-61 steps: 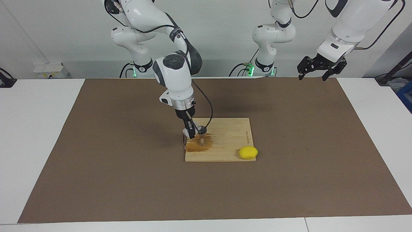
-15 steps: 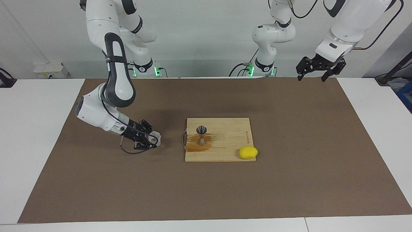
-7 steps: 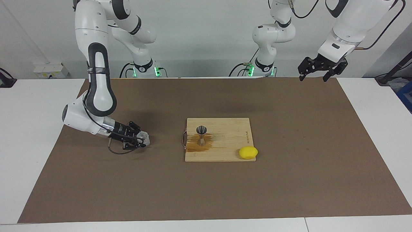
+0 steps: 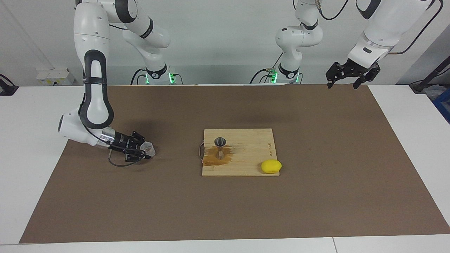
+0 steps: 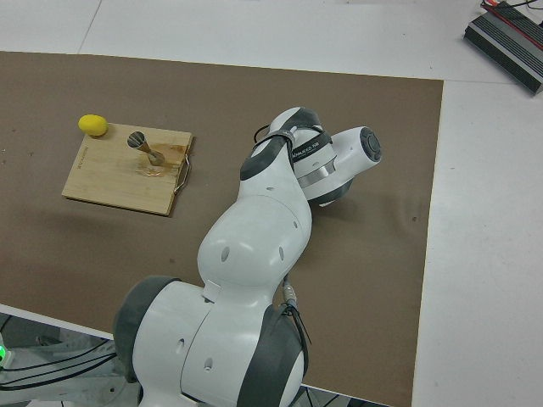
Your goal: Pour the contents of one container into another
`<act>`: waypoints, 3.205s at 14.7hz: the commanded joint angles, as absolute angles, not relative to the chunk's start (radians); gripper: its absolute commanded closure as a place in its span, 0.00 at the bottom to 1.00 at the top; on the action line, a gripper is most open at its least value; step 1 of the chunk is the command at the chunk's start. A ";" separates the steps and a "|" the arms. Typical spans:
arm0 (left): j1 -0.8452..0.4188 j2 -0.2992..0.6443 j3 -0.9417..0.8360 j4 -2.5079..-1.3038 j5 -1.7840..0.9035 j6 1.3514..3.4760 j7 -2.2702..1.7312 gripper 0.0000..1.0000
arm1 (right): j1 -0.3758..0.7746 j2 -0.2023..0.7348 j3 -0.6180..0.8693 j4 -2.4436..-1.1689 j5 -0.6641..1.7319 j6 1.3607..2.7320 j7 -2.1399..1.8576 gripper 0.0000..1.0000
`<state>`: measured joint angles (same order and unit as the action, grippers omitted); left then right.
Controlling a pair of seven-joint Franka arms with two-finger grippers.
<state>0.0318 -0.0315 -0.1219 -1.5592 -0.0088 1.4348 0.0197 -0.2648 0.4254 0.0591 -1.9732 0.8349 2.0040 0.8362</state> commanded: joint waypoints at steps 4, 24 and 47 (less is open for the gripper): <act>0.043 -0.058 -0.130 -1.591 0.005 1.447 0.014 0.00 | -0.314 0.399 0.060 -2.028 0.816 2.026 0.773 0.14; 0.043 -0.057 -0.130 -1.591 0.005 1.445 0.014 0.00 | -0.089 0.097 0.071 -1.982 0.121 1.919 0.290 0.00; 0.043 -0.057 -0.130 -1.589 0.005 1.447 0.014 0.00 | 0.023 -0.020 0.061 -1.634 -0.031 1.592 0.282 0.00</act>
<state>0.0321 -0.0315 -0.1227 -1.5599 -0.0088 1.4348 0.0197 0.0493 0.0015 0.0595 -1.6037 -0.0621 1.5958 0.3088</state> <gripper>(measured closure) 0.000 0.000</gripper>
